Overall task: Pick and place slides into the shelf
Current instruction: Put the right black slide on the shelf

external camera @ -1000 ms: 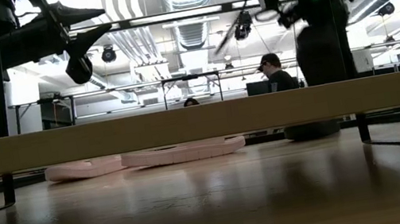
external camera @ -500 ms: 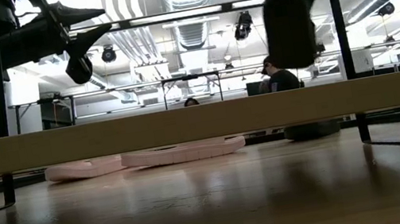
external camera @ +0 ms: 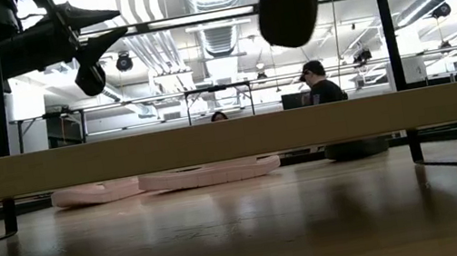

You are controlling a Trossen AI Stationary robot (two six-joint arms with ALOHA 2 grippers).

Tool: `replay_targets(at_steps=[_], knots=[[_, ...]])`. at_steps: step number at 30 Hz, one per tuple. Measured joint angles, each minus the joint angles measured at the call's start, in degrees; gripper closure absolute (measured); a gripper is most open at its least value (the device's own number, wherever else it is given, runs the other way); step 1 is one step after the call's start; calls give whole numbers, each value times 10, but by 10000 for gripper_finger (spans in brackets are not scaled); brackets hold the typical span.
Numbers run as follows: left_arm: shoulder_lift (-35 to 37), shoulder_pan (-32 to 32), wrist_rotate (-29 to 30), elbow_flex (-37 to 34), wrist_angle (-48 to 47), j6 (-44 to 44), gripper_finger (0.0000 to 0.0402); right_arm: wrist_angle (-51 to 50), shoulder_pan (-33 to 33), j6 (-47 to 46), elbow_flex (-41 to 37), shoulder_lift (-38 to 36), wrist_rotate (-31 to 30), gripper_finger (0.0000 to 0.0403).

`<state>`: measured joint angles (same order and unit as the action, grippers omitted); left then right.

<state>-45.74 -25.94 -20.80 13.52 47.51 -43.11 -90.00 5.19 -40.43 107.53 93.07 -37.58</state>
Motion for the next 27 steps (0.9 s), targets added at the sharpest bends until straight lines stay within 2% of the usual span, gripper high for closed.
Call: replay_targets(at_steps=[7, 13, 27], knots=[[0, 0, 6, 0, 0, 0, 292, 0, 62, 14, 61, 36, -10, 392], [0, 0, 32, 0, -1, 0, 292, 0, 123, 4, 75, 45, -33, 392], [0, 0, 35, 0, -4, 0, 292, 0, 211, -126, 65, 62, -41, 392]])
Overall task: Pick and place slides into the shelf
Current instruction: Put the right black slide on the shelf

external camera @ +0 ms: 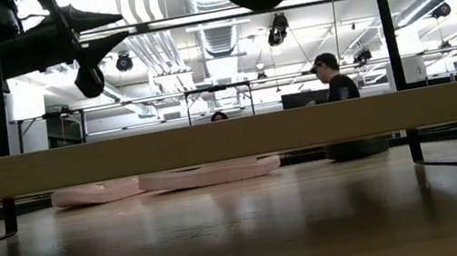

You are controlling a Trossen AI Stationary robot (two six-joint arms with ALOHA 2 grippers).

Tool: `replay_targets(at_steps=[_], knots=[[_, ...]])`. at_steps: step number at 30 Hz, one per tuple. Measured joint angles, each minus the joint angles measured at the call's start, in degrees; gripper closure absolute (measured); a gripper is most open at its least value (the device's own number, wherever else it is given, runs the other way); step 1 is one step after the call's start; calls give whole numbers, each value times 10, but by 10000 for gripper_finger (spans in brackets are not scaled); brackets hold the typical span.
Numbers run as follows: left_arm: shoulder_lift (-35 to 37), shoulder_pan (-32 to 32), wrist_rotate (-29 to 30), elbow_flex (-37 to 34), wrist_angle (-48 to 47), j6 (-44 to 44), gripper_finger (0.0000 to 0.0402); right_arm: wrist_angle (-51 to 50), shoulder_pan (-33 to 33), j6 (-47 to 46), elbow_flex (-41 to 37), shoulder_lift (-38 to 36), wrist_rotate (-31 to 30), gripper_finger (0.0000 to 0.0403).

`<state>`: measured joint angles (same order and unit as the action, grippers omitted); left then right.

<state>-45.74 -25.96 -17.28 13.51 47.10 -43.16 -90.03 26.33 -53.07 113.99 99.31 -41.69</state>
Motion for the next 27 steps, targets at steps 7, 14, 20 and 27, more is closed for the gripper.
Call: replay_targets(at_steps=[7, 14, 20, 27], knots=[[0, 0, 0, 0, -1, 0, 292, 0, 13, -44, 0, 40, 1, 392], [0, 0, 0, -1, -1, 0, 292, -1, 15, -88, 4, 78, 17, 392], [0, 0, 0, -3, -1, 0, 292, 1, 17, -79, 76, 134, 32, 392], [0, 0, 0, -12, -1, 0, 292, 1, 23, -22, 159, 215, 57, 392]])
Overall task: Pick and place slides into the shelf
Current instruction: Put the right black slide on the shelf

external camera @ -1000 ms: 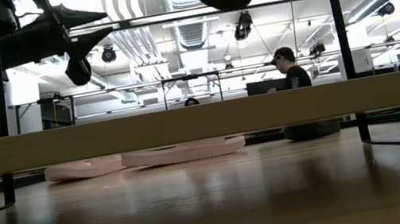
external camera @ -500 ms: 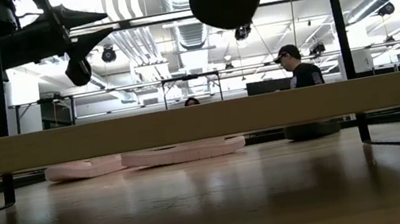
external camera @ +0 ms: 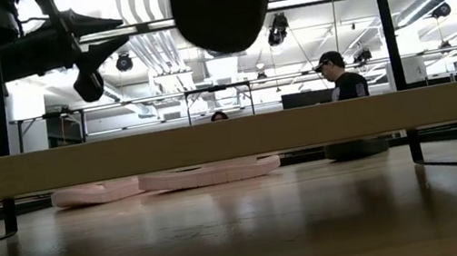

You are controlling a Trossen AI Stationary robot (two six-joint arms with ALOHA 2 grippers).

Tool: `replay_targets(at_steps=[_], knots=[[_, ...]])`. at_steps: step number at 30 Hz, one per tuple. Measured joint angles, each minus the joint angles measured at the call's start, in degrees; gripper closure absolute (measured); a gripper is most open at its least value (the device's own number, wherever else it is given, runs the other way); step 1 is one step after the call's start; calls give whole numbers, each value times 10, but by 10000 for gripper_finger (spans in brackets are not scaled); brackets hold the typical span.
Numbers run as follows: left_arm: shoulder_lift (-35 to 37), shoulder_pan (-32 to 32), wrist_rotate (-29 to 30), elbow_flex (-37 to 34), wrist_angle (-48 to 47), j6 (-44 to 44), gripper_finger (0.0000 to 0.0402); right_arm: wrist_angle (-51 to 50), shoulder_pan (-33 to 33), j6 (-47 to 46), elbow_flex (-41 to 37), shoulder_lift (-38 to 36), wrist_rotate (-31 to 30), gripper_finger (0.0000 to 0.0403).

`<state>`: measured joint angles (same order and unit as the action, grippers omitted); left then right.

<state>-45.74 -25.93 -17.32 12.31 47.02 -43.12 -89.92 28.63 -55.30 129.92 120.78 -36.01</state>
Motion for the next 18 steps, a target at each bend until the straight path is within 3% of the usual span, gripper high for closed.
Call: replay_targets(at_steps=[10, 18], knots=[[0, 0, -1, -7, 0, 0, 292, -1, 3, 16, 1, 31, 3, 392], [0, 0, -2, -7, 0, 0, 292, -1, 23, 80, -12, 25, 20, 392]])
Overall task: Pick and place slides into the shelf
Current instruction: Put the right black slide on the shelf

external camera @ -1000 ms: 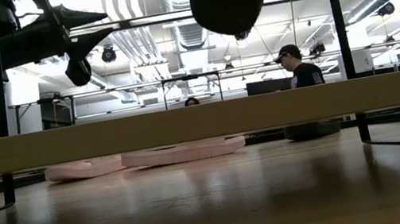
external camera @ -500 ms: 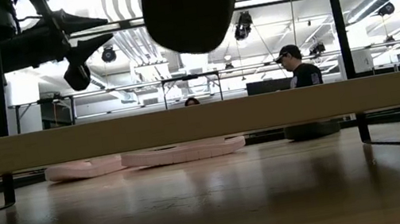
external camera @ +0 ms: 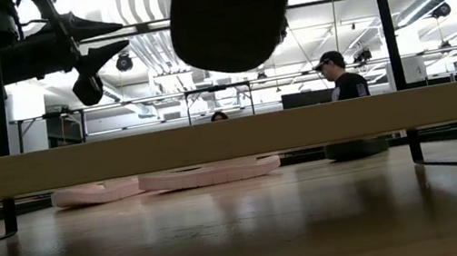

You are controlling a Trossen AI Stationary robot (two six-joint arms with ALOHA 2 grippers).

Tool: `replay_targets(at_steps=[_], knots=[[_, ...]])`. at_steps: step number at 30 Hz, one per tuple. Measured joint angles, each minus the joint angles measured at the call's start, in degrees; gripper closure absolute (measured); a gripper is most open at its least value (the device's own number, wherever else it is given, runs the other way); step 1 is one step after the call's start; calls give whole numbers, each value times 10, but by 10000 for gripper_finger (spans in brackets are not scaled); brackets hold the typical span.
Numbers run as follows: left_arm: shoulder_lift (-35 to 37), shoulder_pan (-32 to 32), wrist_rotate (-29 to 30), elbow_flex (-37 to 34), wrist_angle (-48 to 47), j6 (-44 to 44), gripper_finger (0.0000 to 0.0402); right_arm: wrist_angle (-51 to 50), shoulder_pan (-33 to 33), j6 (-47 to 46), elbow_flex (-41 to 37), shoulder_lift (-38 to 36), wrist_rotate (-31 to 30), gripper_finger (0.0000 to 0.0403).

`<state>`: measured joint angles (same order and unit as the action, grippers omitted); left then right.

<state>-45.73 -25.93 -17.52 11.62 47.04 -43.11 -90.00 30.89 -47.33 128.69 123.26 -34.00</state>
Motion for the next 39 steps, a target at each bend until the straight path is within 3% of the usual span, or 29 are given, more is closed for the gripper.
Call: replay_targets(at_steps=[17, 39], knots=[[0, 0, -1, 0, 0, 0, 292, 0, 20, 13, -101, -1, 27, 392], [0, 0, -1, 0, 0, 0, 292, 0, 52, -21, -147, -6, 57, 392]])
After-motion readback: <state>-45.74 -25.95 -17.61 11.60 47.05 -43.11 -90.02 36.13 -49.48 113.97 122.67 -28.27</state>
